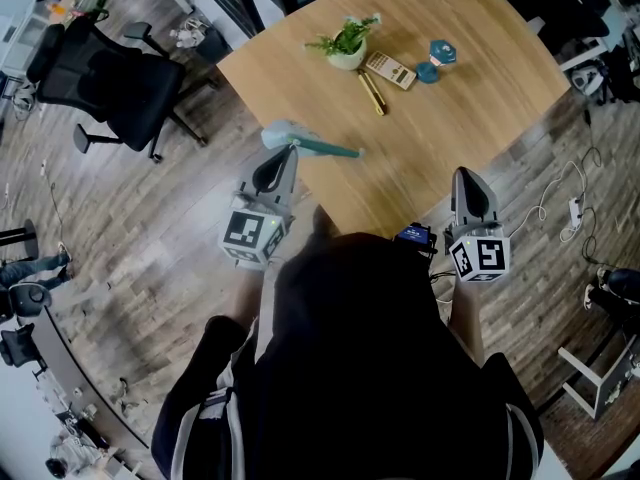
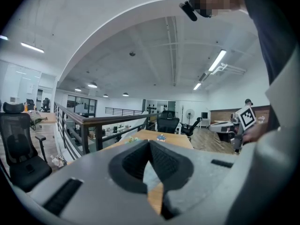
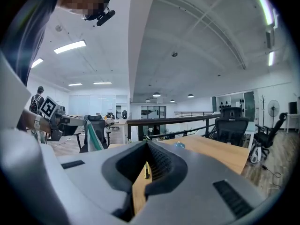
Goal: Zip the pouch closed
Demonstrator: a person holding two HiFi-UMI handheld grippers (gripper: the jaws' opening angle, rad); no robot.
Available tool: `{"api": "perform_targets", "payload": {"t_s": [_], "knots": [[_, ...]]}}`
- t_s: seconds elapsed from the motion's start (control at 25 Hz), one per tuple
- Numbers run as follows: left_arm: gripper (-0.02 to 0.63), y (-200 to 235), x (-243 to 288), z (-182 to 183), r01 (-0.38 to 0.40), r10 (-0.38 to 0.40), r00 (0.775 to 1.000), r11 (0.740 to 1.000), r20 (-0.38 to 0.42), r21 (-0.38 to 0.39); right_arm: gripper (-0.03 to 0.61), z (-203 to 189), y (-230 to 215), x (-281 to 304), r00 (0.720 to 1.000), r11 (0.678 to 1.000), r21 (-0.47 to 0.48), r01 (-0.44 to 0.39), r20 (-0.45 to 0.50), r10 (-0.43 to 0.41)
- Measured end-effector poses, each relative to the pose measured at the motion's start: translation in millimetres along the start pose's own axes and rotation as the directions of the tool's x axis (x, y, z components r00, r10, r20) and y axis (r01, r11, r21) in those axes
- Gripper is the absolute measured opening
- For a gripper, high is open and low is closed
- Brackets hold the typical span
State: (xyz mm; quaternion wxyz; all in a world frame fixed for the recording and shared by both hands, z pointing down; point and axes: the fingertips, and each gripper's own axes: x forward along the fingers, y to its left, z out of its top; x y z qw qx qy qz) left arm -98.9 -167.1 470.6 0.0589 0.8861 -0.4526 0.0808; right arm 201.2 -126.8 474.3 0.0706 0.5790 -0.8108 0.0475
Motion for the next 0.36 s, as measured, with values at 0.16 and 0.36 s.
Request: {"api": "perform_targets", "payload": {"t_s": [0.16, 0.36], "knots": [[0.002, 0.7, -0.9, 0.0, 0.0, 0.0, 1.0, 1.0, -0.002, 0.002, 0.013, 0.3, -0.2, 0.0, 1.0, 1.0, 0.003, -0.003, 0.001, 0.003], [0.002, -0.9, 0.6, -1.8, 0.005, -0.005, 1.0, 1.0, -0.004, 0.001, 0.014, 1.2, -0.4, 2.0, 1.0, 1.0, -0.003, -0.016, 0.003, 0.016]]}}
